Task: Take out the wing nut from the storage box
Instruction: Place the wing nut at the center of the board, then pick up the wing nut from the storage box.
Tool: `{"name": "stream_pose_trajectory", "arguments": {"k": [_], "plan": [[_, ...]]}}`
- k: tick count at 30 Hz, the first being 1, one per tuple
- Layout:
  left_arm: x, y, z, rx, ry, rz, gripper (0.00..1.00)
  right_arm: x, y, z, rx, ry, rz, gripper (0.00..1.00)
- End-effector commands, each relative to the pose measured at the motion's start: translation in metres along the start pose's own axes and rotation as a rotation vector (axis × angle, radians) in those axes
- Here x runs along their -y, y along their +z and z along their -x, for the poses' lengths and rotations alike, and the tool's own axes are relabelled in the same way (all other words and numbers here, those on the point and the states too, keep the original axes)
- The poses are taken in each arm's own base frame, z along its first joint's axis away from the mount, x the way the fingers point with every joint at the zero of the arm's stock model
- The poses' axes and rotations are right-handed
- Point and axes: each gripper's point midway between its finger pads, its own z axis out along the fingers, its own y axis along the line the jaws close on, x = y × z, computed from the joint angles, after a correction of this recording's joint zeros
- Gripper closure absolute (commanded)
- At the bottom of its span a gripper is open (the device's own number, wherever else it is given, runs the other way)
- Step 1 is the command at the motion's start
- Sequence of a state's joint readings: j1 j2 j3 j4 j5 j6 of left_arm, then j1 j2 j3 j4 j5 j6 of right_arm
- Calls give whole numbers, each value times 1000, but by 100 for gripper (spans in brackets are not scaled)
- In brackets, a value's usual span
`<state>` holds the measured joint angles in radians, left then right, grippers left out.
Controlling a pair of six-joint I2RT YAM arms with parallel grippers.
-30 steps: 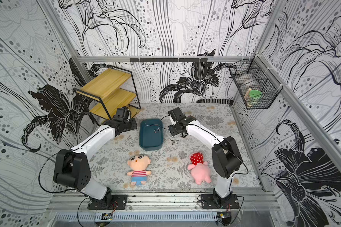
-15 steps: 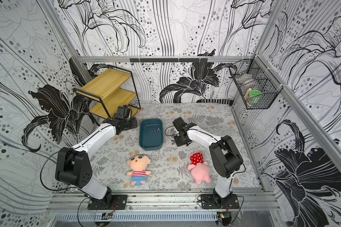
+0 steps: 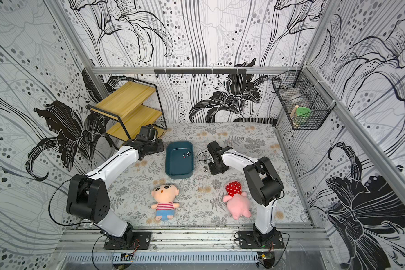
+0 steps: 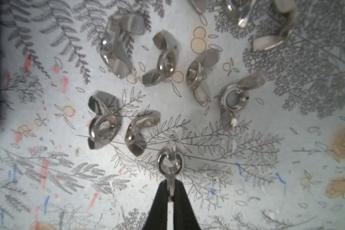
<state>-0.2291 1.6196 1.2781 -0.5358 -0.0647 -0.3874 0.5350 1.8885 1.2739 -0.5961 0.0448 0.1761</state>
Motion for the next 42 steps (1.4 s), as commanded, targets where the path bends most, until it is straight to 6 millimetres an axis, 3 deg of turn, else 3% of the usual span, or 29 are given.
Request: {"name": "stream_pose_trajectory", "arguments": {"k": [1, 9, 19, 26, 35, 42], "plan": [[3, -1, 8, 20, 13, 8, 63, 3, 10, -3, -18, 17, -12, 100], [0, -2, 5, 21, 13, 14, 63, 7, 17, -5, -32, 19, -29, 96], [-2, -2, 3, 19, 12, 15, 63, 9, 18, -2, -29, 17, -43, 83], [-2, -4, 1, 18, 15, 12, 63, 10, -1, 9, 12, 12, -48, 71], [-3, -5, -1, 10, 26, 17, 63, -4, -67, 56, 170, -16, -34, 66], [-7, -3, -8, 1, 9, 26, 61, -63, -96, 113, 296, -108, 50, 65]]}}
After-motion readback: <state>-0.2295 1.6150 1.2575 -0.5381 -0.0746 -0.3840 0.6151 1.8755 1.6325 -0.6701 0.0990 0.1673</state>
